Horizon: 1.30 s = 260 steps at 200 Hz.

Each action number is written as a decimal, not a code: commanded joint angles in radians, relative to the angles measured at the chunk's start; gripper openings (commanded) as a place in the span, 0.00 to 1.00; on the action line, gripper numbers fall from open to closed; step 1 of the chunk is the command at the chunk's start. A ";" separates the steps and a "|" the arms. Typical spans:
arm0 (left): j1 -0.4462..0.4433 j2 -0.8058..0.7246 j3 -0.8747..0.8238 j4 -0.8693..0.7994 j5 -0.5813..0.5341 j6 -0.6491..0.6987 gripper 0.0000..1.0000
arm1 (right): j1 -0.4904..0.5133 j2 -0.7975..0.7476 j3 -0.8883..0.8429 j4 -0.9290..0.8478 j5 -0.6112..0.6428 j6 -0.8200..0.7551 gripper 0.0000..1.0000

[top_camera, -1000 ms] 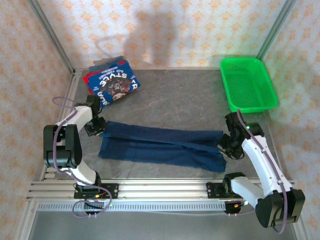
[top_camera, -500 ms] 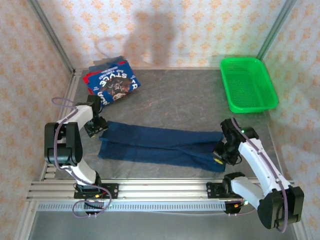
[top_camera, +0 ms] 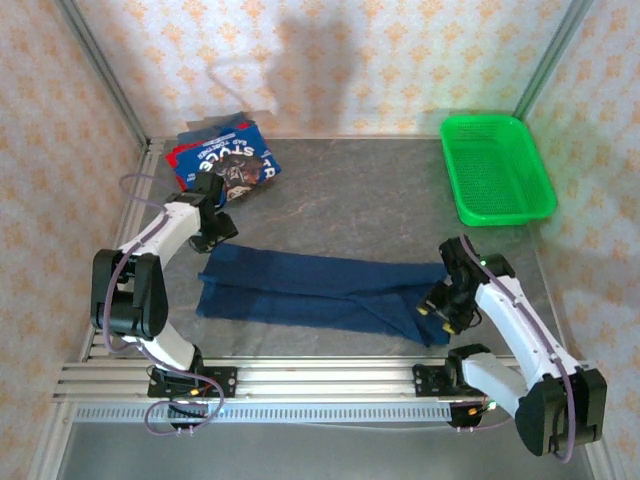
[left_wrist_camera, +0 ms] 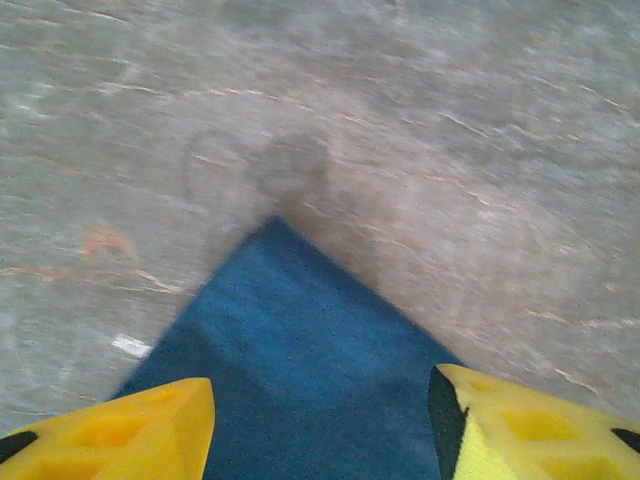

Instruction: Fold and stack the t-shirts

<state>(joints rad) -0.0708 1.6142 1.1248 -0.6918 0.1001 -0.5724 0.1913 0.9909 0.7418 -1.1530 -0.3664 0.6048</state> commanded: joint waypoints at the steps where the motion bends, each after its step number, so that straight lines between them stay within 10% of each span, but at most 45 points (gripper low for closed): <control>1: -0.034 -0.005 0.012 0.071 0.065 -0.007 0.59 | 0.008 0.071 0.052 0.160 -0.082 -0.046 0.56; 58: -0.099 0.097 0.057 0.112 0.276 0.032 0.59 | 0.039 0.406 0.175 0.255 -0.156 -0.238 0.46; 152: -0.155 0.191 0.067 0.097 0.302 0.053 0.54 | 0.113 0.625 0.206 0.351 -0.194 -0.338 0.37; 260: -0.175 0.140 -0.009 0.118 0.232 0.032 0.52 | 0.117 0.570 0.143 0.332 -0.235 -0.416 0.00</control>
<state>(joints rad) -0.2424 1.7798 1.1137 -0.5850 0.3725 -0.5491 0.3050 1.6135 0.9138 -0.8021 -0.5858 0.2195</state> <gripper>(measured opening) 0.524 0.057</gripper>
